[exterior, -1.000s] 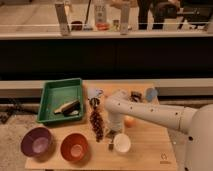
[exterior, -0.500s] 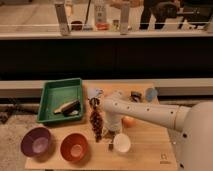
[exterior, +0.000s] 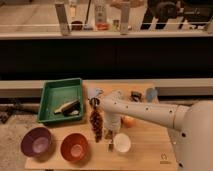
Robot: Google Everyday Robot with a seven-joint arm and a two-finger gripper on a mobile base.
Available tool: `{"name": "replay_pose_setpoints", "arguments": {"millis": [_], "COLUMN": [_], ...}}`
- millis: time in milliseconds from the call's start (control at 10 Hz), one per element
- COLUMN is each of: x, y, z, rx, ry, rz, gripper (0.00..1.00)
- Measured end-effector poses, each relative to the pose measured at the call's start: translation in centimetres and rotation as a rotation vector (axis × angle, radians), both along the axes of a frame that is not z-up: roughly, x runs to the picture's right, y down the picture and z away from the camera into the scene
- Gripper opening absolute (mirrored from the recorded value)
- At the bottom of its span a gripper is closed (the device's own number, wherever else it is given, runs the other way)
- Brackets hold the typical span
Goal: Place fork in tray
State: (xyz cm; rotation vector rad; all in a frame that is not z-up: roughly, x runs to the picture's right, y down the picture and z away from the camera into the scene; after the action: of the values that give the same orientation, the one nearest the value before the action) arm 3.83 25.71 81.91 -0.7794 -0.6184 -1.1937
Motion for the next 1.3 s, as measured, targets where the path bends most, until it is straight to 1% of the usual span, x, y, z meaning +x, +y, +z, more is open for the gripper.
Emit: {"name": "replay_pose_setpoints", "arguments": {"millis": [400,600,900,1200,1300], "x": [0.27,0.57,0.64,0.63,0.78], "y": [-0.01,0.12,-0.21,-0.17,-0.32], "z": [0.04,0.30,0.18,0.49,0.33], "rx": [-0.001,-0.003,0.001,-0.004,-0.005], "ry": [0.006,0.017,0.018,0.019,0.021], "rz": [-0.002,0.008,0.007,0.015,0.012], "gripper": [0.47,0.47,0.47,0.47,0.47]}}
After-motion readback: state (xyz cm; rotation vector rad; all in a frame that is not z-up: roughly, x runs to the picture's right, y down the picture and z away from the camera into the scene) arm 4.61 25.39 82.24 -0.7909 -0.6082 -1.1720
